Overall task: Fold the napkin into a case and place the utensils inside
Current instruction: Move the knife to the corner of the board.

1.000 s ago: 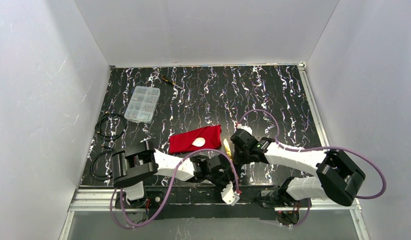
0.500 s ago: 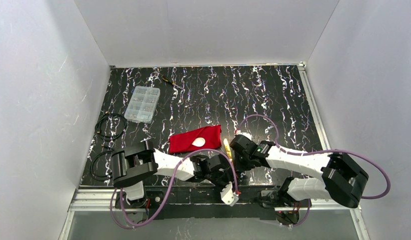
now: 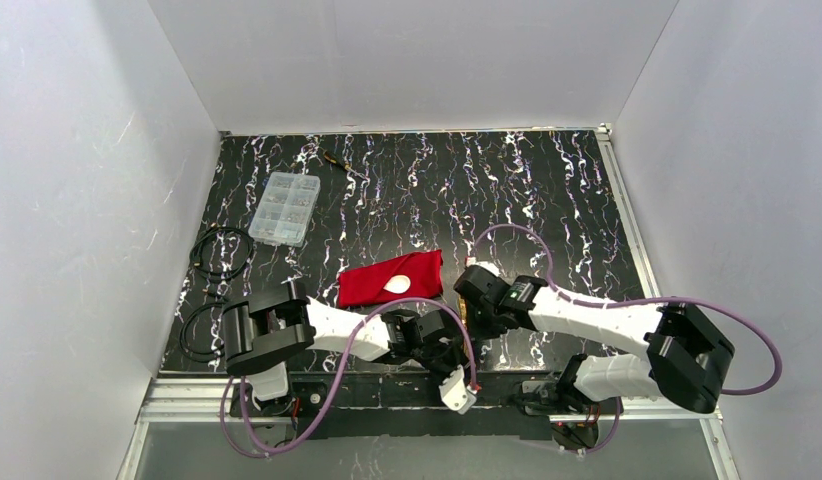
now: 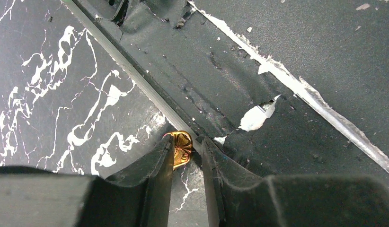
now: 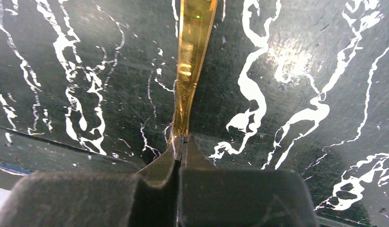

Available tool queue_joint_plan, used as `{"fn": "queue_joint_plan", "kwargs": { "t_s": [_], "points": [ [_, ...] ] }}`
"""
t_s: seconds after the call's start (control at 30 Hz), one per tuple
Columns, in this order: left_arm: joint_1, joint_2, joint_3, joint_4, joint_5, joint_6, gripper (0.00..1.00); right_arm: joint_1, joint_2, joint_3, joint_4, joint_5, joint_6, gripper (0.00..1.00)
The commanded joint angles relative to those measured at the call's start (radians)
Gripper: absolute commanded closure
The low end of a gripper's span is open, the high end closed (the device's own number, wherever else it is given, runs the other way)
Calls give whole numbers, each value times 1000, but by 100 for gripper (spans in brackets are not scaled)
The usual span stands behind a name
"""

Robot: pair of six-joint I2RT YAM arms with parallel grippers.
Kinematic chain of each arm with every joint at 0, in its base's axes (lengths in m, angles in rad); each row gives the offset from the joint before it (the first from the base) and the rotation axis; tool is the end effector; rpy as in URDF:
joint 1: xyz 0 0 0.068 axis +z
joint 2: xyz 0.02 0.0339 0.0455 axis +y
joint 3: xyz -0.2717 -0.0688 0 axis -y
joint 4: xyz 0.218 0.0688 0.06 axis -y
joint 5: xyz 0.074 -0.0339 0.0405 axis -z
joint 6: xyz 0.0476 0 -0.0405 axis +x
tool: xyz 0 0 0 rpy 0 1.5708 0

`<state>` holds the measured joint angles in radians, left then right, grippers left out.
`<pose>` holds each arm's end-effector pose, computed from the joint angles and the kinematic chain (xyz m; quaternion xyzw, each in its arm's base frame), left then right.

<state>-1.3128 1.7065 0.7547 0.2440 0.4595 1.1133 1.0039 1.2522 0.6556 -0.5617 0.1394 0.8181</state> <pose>0.0614 -0.3155 0.1641 0.8618 0.2205 -0.2464 0.3846 0.1116 0.1631 0.1877 -0.0764 0.9735 0.1196 0.1791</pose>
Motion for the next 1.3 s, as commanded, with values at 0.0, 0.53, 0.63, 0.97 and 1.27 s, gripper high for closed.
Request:
{"fn": "queue_joint_plan", "kwargs": {
  "t_s": [0.0,0.53,0.63,0.97,1.27],
  "points": [
    [10,-7,-13,-125,-52,-55,75,-22,13,102,-55,42,-54,99],
    [3,-70,-36,-134,-49,-90,84,-140,253,246,14,23,-215,89],
    [-1,-73,-38,-116,-39,-109,85,-141,217,234,-9,41,-201,85],
    [-25,-103,-50,-82,-58,-145,85,-182,29,161,-113,46,-123,58],
    [-38,-96,-24,-45,-26,-118,75,-268,-53,76,-215,116,-100,61]
  ]
}}
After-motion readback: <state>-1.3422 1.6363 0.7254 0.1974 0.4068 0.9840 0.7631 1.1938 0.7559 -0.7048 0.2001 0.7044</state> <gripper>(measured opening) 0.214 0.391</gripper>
